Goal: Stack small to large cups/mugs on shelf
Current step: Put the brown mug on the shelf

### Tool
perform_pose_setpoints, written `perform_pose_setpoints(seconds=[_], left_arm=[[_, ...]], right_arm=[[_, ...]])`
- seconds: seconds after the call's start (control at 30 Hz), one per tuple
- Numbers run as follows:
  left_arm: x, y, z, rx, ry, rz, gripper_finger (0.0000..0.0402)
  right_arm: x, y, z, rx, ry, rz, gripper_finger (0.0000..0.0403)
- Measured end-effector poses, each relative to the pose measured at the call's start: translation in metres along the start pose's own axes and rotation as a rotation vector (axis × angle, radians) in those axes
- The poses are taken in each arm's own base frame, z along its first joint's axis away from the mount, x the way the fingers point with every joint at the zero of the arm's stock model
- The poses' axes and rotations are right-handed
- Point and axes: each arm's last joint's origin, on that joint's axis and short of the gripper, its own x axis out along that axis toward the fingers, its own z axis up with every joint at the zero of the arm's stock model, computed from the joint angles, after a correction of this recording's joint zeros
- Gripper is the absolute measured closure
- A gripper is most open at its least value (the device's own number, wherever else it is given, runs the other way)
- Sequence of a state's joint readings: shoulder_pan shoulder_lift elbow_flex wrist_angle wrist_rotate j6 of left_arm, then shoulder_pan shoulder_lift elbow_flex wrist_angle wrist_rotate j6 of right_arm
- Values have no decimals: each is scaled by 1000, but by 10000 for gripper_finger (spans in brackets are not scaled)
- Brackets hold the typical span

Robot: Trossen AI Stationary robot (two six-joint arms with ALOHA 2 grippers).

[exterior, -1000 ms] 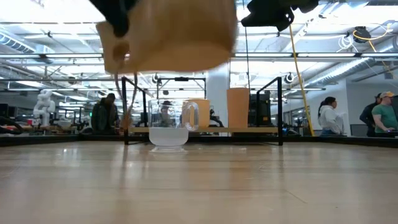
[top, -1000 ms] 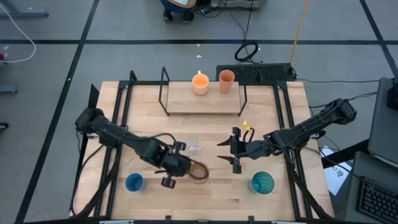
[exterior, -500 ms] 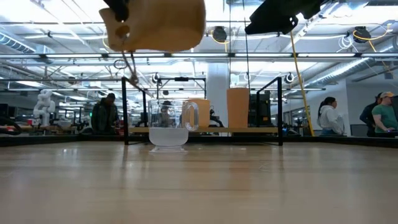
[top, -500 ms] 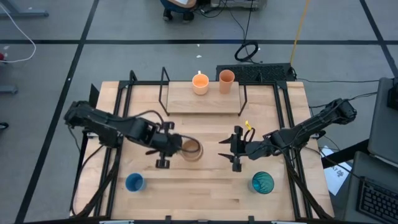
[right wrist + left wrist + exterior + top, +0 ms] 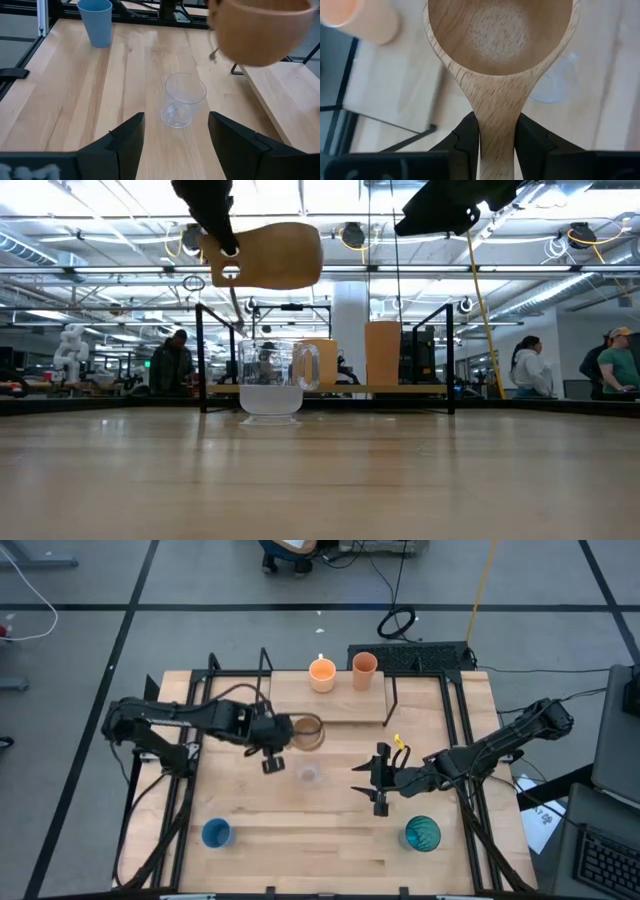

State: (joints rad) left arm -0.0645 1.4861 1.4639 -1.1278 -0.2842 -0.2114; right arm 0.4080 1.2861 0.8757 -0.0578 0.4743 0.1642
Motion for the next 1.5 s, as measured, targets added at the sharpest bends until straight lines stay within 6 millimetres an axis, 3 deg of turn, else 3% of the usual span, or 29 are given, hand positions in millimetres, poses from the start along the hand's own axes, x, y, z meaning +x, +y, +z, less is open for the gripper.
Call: perform_pose_setpoints(seconds=[0.43, 0.8, 1.13, 1.5], left_arm=[[13, 63, 4, -201, 34, 186, 306], [18, 109, 4, -374, 25, 207, 306], [-27, 128, 24, -441, -123, 216, 306], [-71, 157, 31, -465, -175, 219, 306]], right_arm=[[0, 0, 0, 0, 0, 3, 193], [0, 0, 0, -10, 1, 3, 193], [0, 0, 0, -11, 1, 4, 193], [0, 0, 0, -11, 1, 4, 193]])
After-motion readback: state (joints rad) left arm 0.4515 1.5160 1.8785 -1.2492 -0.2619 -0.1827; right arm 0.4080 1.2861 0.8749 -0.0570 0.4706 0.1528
